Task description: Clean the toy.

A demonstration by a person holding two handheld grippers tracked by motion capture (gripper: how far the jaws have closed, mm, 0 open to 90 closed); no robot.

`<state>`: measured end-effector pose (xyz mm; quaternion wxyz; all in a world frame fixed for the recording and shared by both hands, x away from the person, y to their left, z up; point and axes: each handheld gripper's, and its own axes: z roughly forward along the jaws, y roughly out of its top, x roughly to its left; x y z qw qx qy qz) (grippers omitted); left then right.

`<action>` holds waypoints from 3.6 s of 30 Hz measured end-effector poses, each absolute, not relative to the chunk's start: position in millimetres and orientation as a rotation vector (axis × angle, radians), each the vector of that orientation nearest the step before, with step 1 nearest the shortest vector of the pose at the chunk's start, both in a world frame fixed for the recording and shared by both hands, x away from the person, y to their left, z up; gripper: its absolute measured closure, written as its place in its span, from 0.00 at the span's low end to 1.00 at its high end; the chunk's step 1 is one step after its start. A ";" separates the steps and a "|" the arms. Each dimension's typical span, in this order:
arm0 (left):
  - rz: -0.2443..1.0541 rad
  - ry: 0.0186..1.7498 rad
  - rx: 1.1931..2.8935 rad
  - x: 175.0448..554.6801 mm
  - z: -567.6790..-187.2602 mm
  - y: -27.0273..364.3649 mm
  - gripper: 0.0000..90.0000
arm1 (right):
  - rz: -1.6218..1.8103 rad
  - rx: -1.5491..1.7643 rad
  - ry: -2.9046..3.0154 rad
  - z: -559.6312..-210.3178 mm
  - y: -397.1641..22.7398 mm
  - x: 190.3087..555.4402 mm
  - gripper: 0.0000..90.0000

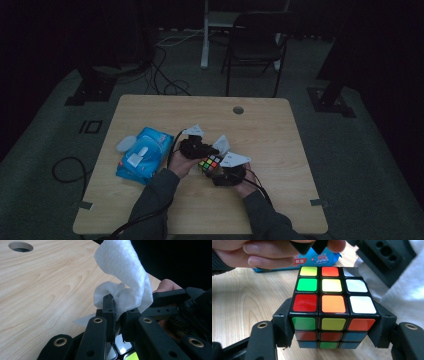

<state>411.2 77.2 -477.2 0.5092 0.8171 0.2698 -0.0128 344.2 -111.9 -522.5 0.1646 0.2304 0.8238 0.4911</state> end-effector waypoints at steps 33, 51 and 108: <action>0.041 0.755 1.889 416.9 -472.4 123.4 0.94 | 1.396 0.716 2.304 -519.3 -123.3 349.9 0.38; 0.057 0.796 1.869 417.0 -476.8 136.6 0.94 | 1.403 0.741 2.278 -516.5 -130.0 352.4 0.38; 0.178 0.917 1.807 404.1 -488.8 164.1 0.94 | 1.355 0.899 2.170 -513.8 -152.7 363.6 0.38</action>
